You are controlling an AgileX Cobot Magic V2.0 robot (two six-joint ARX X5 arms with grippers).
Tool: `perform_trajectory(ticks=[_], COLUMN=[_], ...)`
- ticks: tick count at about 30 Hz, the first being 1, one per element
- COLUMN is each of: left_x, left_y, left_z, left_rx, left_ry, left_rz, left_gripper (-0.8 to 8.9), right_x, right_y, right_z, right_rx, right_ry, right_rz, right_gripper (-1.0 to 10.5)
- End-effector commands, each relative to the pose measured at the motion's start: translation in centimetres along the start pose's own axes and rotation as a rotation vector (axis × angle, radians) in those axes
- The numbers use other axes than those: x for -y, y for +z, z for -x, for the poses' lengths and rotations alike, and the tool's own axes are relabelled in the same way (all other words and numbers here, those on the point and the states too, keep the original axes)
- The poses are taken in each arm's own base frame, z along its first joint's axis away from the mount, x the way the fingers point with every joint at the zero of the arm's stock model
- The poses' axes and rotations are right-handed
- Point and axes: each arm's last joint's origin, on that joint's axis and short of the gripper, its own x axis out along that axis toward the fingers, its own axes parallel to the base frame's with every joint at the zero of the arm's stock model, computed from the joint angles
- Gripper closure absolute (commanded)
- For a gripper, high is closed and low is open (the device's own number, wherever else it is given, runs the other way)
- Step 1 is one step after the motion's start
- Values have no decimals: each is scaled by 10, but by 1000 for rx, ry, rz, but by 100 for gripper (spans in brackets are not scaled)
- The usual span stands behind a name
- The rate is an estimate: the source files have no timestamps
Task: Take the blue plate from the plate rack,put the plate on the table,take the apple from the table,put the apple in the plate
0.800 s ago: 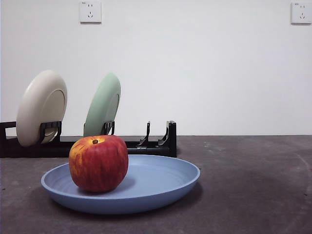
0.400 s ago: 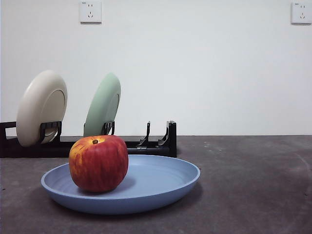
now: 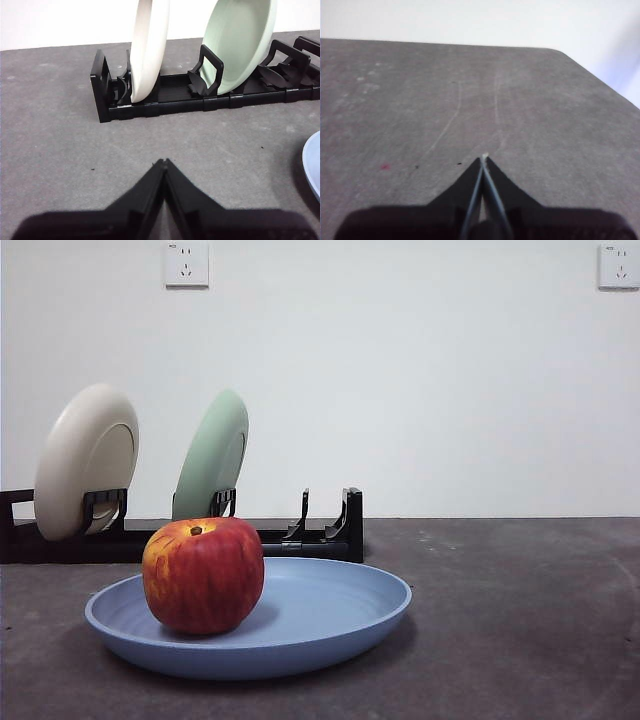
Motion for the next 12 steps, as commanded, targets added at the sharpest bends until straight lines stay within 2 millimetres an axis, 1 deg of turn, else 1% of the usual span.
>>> perform_trajectory(ticks=[1, 7, 12], left_x=[0, 0, 0], left_y=[-3, -3, -3], left_z=[-1, -1, -1], left_rx=[-3, -3, -3], left_ry=[3, 3, 3], left_rz=[8, 8, 8], left_gripper=[817, 817, 817], right_x=[0, -1, -1], right_y=[-3, -3, -3], right_z=[-1, -1, -1], right_rx=[-6, 0, 0], right_ry=[-20, 21, 21], right_rz=[-24, -24, -25], right_gripper=[946, 946, 946])
